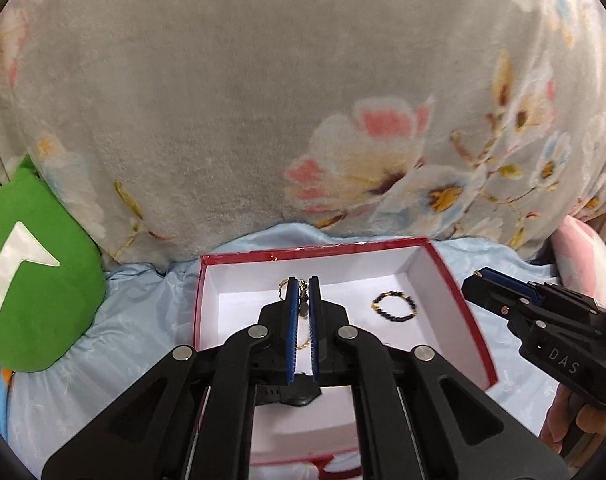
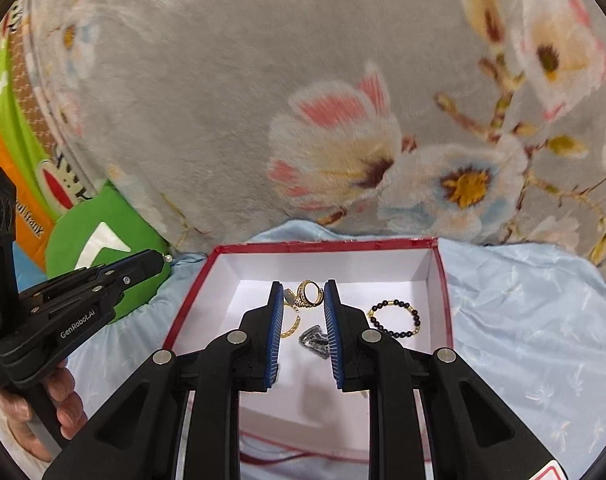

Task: Organize jewelry
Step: 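Carry both pieces into the red box and open both grippers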

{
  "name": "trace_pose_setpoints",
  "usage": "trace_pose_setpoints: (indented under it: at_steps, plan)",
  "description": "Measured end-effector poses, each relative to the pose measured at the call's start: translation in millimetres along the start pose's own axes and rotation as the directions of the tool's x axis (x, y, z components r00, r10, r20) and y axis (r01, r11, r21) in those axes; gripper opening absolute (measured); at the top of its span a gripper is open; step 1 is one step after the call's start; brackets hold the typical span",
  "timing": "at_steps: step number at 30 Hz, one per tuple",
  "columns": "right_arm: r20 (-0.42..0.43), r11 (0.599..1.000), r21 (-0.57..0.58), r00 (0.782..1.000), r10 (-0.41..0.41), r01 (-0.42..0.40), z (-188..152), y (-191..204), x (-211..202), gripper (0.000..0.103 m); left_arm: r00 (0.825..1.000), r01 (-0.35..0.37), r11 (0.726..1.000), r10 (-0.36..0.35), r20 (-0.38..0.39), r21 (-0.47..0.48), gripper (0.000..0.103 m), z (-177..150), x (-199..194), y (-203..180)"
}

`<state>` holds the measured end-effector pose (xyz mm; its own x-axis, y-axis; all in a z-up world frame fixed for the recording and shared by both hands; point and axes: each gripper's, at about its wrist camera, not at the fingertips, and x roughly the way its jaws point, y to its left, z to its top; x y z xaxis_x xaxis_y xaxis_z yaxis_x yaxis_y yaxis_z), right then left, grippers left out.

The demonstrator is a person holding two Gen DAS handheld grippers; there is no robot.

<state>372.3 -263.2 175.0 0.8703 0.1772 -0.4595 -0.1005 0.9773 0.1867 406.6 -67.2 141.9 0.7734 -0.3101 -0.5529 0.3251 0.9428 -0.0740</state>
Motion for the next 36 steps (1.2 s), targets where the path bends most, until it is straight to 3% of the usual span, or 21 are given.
trace_pose_setpoints:
  at_steps: [9, 19, 21, 22, 23, 25, 26, 27, 36]
  plan:
    - [-0.12, 0.999, 0.015, 0.992, -0.037, 0.039, 0.5, -16.4, 87.8, 0.019, 0.993, -0.037, 0.999, 0.035, -0.115, -0.016, 0.004, -4.2, 83.1, 22.3]
    - [-0.195, 0.999, 0.025, 0.98, -0.039, 0.044, -3.5, -24.6, 136.0, 0.02, 0.981, -0.067, 0.997, 0.061, -0.186, -0.024, 0.005, -19.7, 129.1, 30.3]
    - [-0.198, 0.999, 0.023, 0.98, -0.034, 0.039, -3.7, -24.2, 139.0, 0.024, 0.98, -0.072, 0.997, 0.065, -0.188, -0.033, 0.006, -21.1, 132.1, 33.1]
    - [-0.196, 0.999, 0.019, 0.98, -0.04, 0.045, -3.7, -23.8, 139.5, 0.031, 0.98, -0.077, 0.996, 0.069, -0.188, -0.036, 0.006, -21.1, 133.0, 34.1]
    - [-0.192, 0.999, 0.018, 0.981, -0.041, 0.045, -3.4, -23.3, 140.0, 0.038, 0.979, -0.083, 0.996, 0.074, -0.189, -0.041, 0.009, -21.0, 133.8, 35.5]
    - [-0.176, 0.999, 0.02, 0.983, -0.043, 0.047, -3.1, -23.3, 139.1, 0.043, 0.979, -0.087, 0.994, 0.072, -0.191, -0.071, 0.034, -20.2, 134.6, 41.5]
    - [-0.171, 0.999, 0.021, 0.984, -0.043, 0.047, -2.6, -23.4, 137.8, 0.045, 0.981, -0.084, 0.992, 0.066, -0.184, -0.089, 0.053, -19.6, 133.2, 44.9]
    - [-0.167, 0.999, 0.024, 0.985, -0.039, 0.043, -2.0, -23.9, 136.5, 0.045, 0.982, -0.089, 0.991, 0.07, -0.174, -0.103, 0.059, -18.8, 130.8, 47.2]
    - [-0.104, 0.999, 0.035, 0.994, -0.009, 0.013, -0.5, -24.0, 94.7, 0.05, 0.992, -0.099, 0.993, 0.093, -0.083, -0.066, 0.059, -12.0, 78.4, 49.1]
